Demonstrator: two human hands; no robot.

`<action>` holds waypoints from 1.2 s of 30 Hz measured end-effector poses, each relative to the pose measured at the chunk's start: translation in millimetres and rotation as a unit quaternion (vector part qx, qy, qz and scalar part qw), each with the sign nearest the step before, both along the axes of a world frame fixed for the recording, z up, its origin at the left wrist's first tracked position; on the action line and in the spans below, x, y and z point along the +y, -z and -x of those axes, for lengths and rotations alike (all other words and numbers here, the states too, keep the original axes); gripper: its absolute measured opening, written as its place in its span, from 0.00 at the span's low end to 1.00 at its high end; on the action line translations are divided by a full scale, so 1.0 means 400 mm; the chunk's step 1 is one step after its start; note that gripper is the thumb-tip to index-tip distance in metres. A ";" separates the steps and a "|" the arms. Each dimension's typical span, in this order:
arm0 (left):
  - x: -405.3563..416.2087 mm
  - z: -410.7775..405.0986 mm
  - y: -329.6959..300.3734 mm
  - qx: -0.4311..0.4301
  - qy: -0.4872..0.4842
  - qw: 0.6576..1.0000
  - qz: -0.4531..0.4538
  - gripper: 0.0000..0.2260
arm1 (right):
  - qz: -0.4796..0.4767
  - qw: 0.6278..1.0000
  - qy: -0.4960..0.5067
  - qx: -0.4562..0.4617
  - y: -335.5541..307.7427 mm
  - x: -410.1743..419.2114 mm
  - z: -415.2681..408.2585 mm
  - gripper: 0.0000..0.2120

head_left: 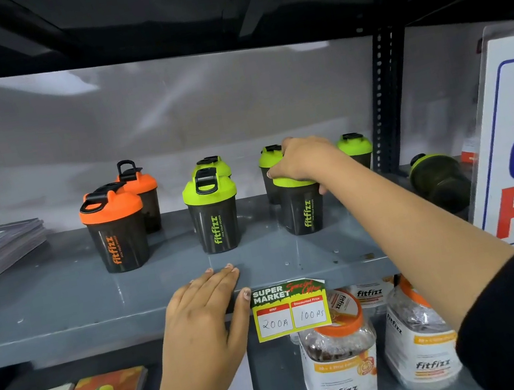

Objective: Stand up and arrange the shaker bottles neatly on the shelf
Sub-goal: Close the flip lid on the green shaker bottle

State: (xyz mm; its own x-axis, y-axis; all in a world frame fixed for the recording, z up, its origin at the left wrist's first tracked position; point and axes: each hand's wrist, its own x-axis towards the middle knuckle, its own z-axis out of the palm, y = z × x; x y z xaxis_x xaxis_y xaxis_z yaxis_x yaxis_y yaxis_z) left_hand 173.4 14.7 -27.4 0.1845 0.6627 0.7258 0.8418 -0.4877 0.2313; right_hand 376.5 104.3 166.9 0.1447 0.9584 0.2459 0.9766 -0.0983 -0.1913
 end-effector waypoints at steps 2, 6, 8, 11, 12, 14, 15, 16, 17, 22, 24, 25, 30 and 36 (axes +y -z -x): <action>0.000 0.000 0.001 -0.002 0.001 1.000 0.000 0.21 | 0.002 1.000 -0.002 -0.008 -0.003 0.001 0.003 0.25; 0.001 -0.001 0.002 -0.003 -0.003 1.000 0.002 0.21 | 0.005 1.000 -0.011 -0.007 -0.005 0.002 0.003 0.26; 0.002 0.000 0.002 -0.001 -0.005 1.000 0.006 0.21 | 0.008 1.000 -0.012 0.000 -0.007 0.000 0.003 0.25; 0.000 -0.001 0.001 0.001 -0.011 1.000 0.011 0.21 | 0.009 1.000 -0.003 0.004 -0.007 -0.002 0.008 0.24; -0.001 -0.002 0.001 0.001 -0.012 1.000 0.011 0.22 | 0.010 1.000 -0.001 0.000 -0.007 -0.001 0.013 0.24; -0.002 -0.002 0.000 0.002 -0.012 1.000 0.011 0.22 | 0.009 1.000 0.005 -0.004 -0.006 0.001 0.023 0.23; -0.003 -0.002 -0.001 0.003 -0.013 1.000 0.013 0.22 | 0.009 1.000 0.012 -0.003 -0.005 0.004 0.027 0.23; -0.004 -0.002 -0.002 0.003 -0.013 1.000 0.016 0.22 | 0.007 1.000 0.018 -0.002 -0.002 0.008 0.028 0.23; -0.004 -0.001 -0.002 0.003 -0.012 1.000 0.017 0.22 | 0.004 1.000 0.024 -0.002 0.000 0.012 0.029 0.23; -0.007 0.001 -0.005 0.006 -0.009 1.000 0.023 0.21 | 0.028 0.999 0.034 -0.020 -0.005 0.007 0.035 0.33; -0.010 0.004 -0.004 0.007 -0.008 1.000 0.027 0.22 | 0.053 0.998 0.021 0.012 -0.022 -0.001 0.026 0.42; -0.008 0.003 -0.007 0.005 -0.007 1.000 0.027 0.22 | 0.044 0.998 0.020 0.037 -0.037 -0.004 0.010 0.45; 0.001 0.004 -0.007 0.003 0.005 1.000 0.006 0.22 | -0.091 0.980 0.109 0.141 -0.111 -0.016 -0.139 0.43; 0.010 -0.001 -0.002 -0.012 0.006 0.999 -0.031 0.21 | 0.089 0.939 0.323 0.079 0.045 0.151 -0.439 0.41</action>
State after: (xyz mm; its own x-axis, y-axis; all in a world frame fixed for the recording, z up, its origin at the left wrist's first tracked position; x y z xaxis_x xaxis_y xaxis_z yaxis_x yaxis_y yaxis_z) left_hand 173.8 18.7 -26.7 0.1737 0.6140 0.7699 0.8307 -0.5113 0.2203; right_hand 552.3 164.8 148.7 0.7315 0.6816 0.0172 0.6628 -0.7050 -0.2523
